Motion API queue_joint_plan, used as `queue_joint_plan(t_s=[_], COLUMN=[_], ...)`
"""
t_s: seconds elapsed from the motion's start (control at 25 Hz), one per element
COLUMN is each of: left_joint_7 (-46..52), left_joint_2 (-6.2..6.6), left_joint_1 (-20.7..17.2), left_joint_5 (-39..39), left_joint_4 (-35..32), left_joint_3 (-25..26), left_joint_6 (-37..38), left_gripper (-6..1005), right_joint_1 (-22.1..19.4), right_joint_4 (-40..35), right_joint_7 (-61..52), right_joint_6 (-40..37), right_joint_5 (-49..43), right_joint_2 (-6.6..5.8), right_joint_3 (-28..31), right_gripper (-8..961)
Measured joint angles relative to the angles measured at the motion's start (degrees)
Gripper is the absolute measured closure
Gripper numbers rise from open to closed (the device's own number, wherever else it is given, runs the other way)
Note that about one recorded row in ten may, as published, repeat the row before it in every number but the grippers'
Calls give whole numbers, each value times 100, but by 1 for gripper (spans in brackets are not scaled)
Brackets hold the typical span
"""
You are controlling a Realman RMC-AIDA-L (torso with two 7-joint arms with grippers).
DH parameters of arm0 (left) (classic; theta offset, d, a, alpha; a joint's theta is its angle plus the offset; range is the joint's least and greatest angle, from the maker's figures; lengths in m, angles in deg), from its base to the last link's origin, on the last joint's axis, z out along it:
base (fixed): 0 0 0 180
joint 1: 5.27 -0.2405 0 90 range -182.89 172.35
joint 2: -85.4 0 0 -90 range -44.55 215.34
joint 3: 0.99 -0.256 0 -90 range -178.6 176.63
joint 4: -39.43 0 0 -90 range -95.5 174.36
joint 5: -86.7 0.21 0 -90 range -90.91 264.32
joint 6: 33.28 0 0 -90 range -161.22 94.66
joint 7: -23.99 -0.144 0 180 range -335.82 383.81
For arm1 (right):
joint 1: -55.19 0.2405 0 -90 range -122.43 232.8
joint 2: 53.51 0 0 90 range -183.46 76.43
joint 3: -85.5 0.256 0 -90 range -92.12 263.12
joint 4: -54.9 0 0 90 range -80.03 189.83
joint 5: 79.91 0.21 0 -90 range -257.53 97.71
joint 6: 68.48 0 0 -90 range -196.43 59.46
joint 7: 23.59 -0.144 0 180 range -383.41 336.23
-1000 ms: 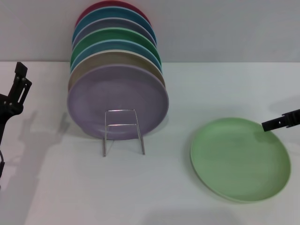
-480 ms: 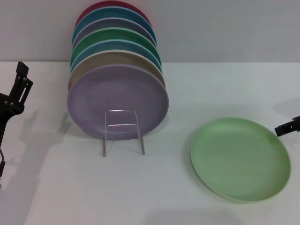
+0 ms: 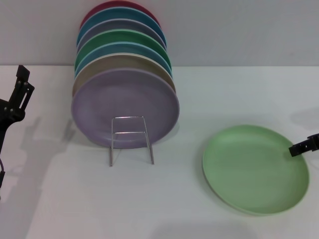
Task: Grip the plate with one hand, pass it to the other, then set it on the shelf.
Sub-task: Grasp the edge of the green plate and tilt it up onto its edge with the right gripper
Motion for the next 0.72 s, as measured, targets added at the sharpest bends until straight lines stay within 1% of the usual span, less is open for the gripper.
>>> queue_joint_plan(t_s=[0.2,0.36,0.72], left_joint_7=[0,0,0], left_joint_2=[5,8,15], left_joint_1=[-9,-15,-23], left_joint_5=[0,0,0], left_joint_4=[-2,-7,-32], left_joint_3=[0,0,40], left_joint_6=[6,10,18], left_gripper=[139,139,139], right_joint_1=[-11,-28,2], right_joint_4=[-149,-194,-350], right_joint_7=[-2,-4,-46], right_joint_6=[-101,-174,-285], right_joint_5=[0,-1,-73], right_joint_2=[18,59,78], right_joint_3=[-5,-2,33], right_gripper=[358,379,428])
